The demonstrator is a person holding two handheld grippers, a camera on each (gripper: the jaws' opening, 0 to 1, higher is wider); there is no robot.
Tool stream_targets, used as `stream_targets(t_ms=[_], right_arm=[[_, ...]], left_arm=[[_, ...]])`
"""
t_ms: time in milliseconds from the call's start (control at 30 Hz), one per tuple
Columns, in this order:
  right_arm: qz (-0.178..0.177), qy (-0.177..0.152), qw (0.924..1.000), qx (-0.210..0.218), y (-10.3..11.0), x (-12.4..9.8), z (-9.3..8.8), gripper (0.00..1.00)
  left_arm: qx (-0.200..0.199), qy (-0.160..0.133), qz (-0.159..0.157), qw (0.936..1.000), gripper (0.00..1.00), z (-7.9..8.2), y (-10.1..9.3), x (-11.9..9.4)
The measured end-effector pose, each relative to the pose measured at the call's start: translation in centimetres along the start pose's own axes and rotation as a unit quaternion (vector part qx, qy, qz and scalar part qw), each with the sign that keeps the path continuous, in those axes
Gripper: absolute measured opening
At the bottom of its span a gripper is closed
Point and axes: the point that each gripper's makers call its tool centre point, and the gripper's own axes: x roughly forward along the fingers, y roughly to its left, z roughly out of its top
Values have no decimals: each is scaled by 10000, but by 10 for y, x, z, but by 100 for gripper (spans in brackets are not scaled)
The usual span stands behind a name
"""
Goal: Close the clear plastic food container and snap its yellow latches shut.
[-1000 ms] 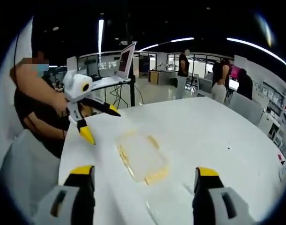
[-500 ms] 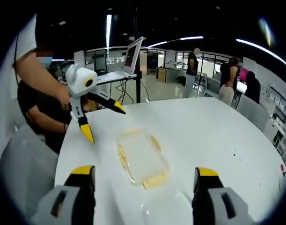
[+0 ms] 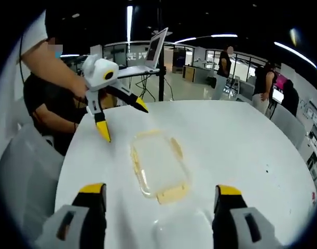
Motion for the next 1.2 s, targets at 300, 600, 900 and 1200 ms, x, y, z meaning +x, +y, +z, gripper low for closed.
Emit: stream_targets(t_ms=[300, 600, 900, 1200], right_arm=[[188, 230, 9992, -258, 0, 11, -4, 84], [335, 494, 9965, -590, -3, 19, -9, 84], [496, 788, 9925, -792, -5, 27, -19, 84], [587, 1025, 9889, -899, -12, 34, -23, 84]], left_arm=[[261, 209, -193, 9993, 81, -9, 3, 7], [627, 349, -386, 9967, 80, -7, 5, 13], [993, 528, -607, 9918, 80, -10, 10, 21], [1301, 739, -817, 9854, 79, -12, 19, 27]])
